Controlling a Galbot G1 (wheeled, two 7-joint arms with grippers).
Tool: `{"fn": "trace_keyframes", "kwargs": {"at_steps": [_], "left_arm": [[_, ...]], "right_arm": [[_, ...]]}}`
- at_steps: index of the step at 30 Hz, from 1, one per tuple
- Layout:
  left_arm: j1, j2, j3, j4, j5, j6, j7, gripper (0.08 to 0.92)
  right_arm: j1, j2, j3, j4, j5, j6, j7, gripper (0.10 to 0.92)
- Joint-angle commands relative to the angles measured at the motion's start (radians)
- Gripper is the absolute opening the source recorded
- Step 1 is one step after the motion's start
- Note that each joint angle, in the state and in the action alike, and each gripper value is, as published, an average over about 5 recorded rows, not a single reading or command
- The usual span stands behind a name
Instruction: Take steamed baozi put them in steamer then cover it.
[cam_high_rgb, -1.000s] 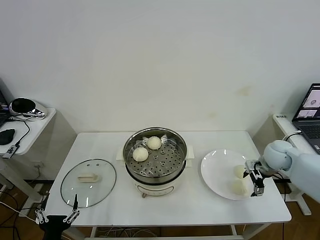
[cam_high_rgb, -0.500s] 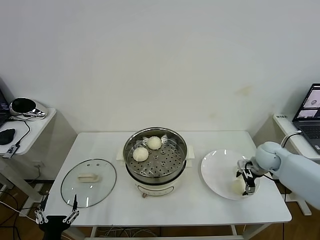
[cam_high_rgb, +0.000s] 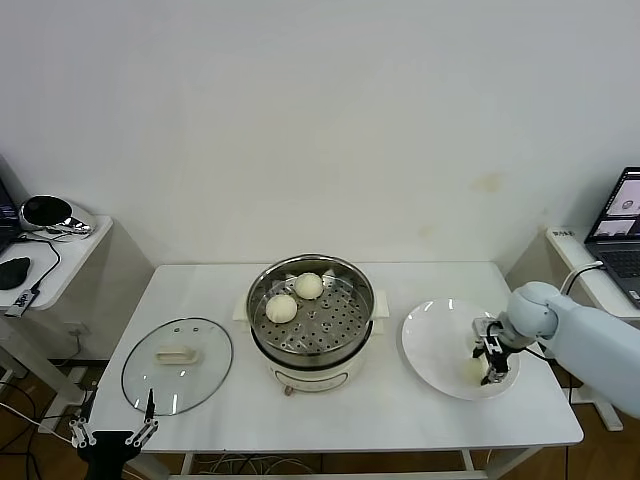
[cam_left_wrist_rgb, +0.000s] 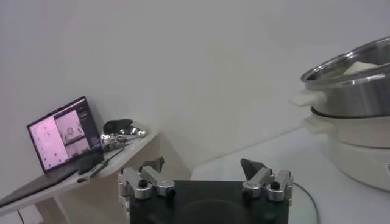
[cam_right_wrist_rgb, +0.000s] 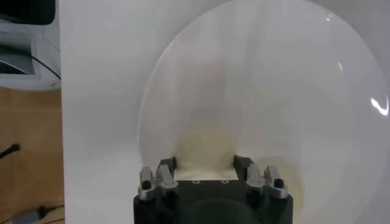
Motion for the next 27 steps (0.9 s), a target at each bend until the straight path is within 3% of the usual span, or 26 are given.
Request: {"fn": "trace_keyframes", "kwargs": {"at_steps": [1, 5, 13, 21, 27], "left_arm": [[0.000, 0.002, -0.002, -0.002, -0.001, 0.000, 0.000, 0.823], [-0.003, 0.006, -0.001, -0.002, -0.003, 0.001, 0.000, 0.823], [-0.016, 0.013, 0.001, 0.002, -0.013, 0.000, -0.001, 0.823], [-0.024, 0.016, -0.003, 0.003, -0.021, 0.000, -0.003, 0.823], [-0.029, 0.012, -0.011, -0.005, -0.022, 0.002, -0.002, 0.823]], "right_arm": [[0.192, -0.007, -0.071, 0.056, 0.103, -0.018, -0.020, 0.586], [0.388, 0.029, -0.139, 0.064, 0.195, -0.026, -0.035, 0.590], [0.726, 0.246, -0.291, -0.001, 0.339, 0.006, -0.056, 0.594], [0.767, 0.479, -0.400, 0.020, 0.476, 0.139, -0.009, 0.594], [0.726, 0.611, -0.461, 0.005, 0.430, 0.265, 0.017, 0.595]]}}
